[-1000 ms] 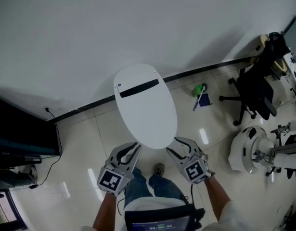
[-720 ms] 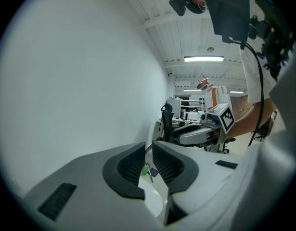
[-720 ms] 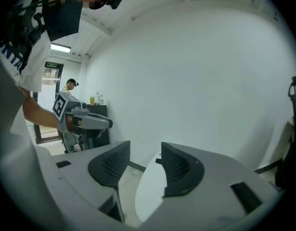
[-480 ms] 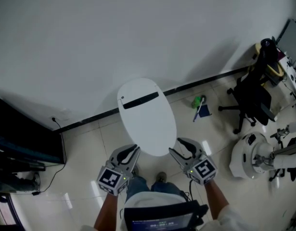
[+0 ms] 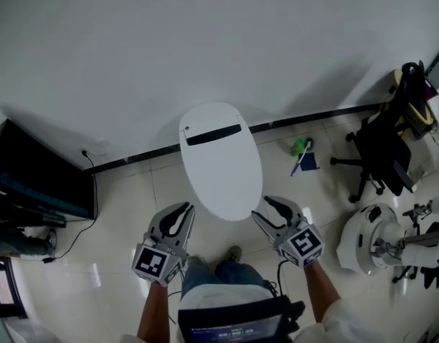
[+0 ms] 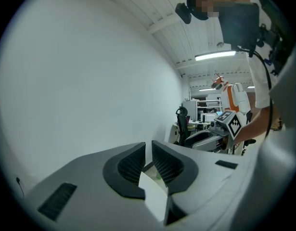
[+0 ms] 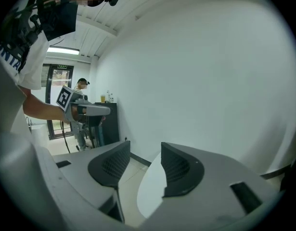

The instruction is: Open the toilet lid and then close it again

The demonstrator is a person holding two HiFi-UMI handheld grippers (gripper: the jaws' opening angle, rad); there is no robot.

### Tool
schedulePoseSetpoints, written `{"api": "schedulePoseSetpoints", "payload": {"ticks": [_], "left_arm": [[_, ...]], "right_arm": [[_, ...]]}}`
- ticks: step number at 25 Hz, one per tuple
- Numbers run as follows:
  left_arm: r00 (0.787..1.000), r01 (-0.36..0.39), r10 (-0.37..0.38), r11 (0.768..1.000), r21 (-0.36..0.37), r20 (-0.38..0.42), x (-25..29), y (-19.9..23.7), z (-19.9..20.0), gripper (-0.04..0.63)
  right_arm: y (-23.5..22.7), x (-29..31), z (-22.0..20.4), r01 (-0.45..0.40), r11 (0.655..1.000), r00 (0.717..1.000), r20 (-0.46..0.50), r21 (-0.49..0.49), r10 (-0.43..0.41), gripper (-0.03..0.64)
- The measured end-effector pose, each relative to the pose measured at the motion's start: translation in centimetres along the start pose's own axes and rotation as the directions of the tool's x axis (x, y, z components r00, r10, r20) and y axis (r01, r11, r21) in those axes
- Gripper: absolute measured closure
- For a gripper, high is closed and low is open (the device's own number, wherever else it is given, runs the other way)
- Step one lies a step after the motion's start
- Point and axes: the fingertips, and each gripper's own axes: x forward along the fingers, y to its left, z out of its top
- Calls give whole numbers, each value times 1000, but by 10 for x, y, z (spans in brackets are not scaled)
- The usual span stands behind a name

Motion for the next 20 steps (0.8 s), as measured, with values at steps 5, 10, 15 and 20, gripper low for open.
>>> {"api": "schedulePoseSetpoints", "payload": {"ticks": [5, 10, 15, 20], "left_arm": [[997, -70, 71, 997, -10, 10, -17, -16, 5, 560], [980, -197, 197, 980, 2, 13, -35, -52, -1, 560], [946, -321, 321, 947, -12, 38, -71, -124, -14, 560], [919, -385, 390, 919, -83, 54, -99, -217, -29, 560]], "right_arm": [[-12, -18, -5, -44, 998, 998, -48, -35, 43, 420], [-27, -39, -16, -166, 982, 984, -77, -88, 160, 419], [-11, -87, -32, -276, 947, 960, -88, -164, 265, 419], [0, -152, -40, -332, 906, 943, -107, -261, 315, 419]]}}
